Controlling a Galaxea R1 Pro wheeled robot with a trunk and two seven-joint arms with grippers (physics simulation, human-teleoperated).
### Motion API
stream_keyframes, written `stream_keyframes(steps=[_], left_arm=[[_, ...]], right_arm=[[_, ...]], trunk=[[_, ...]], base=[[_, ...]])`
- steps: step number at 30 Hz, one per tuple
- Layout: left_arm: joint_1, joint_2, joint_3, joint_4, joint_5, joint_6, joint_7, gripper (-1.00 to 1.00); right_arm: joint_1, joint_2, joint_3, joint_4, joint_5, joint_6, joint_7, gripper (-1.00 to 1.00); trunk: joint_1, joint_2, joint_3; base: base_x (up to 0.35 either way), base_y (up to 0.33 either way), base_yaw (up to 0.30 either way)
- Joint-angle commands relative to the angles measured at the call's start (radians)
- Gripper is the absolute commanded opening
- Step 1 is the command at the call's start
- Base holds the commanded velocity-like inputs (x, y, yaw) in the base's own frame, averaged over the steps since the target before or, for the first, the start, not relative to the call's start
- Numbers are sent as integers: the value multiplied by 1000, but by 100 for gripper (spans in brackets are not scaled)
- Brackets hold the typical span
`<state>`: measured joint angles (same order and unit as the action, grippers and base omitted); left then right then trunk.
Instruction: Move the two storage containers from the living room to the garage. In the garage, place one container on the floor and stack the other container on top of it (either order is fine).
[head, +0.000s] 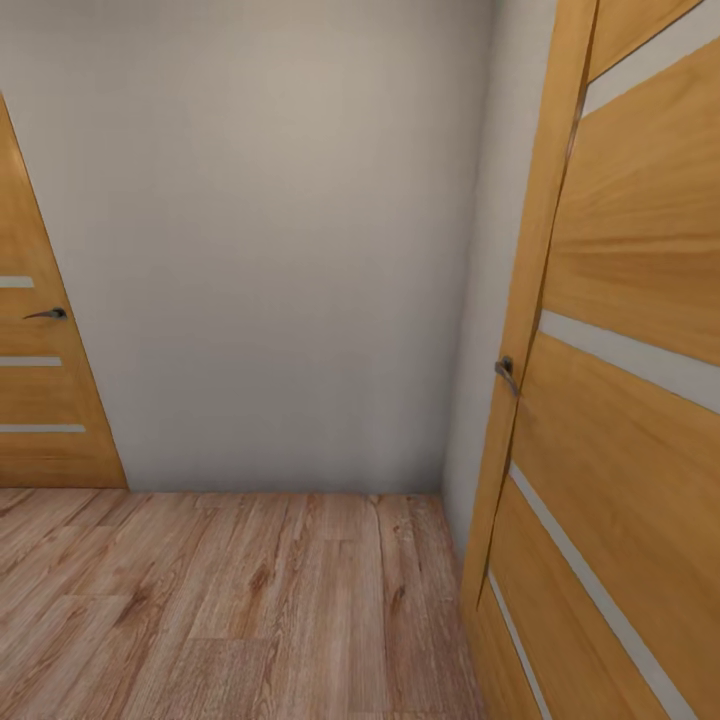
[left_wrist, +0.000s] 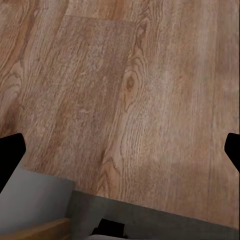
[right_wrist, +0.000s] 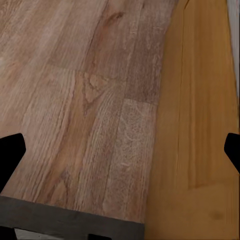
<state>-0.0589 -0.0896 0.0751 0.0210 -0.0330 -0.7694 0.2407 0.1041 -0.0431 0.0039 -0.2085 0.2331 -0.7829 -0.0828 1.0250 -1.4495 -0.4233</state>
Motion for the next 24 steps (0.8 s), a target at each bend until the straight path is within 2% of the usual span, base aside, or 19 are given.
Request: stream_keyframes(steps=[1,8,10,24], left_arm=[[-1,-3,10,-4,-2,-3,-3,100],[-1,-15,10,-54,0,-4,-19,100],[-1,-11,10,-60,2,-1,-22,100],[-1,-12,11,-62,2,8,-16,100]], right_arm=[[1,1,1,-15,11,9,-8,100],[0,20,1,-75,11,32,-7,100],[0,26,2,-82,11,34,-6,100],[0,28,4,-81,11,39,-7,100]], trunk=[[0,-1,-1],[0,-1,-1],[0,-1,-1],[0,-1,-1]], base=[[0,0,0],[0,0,0],[0,0,0],[0,0,0]])
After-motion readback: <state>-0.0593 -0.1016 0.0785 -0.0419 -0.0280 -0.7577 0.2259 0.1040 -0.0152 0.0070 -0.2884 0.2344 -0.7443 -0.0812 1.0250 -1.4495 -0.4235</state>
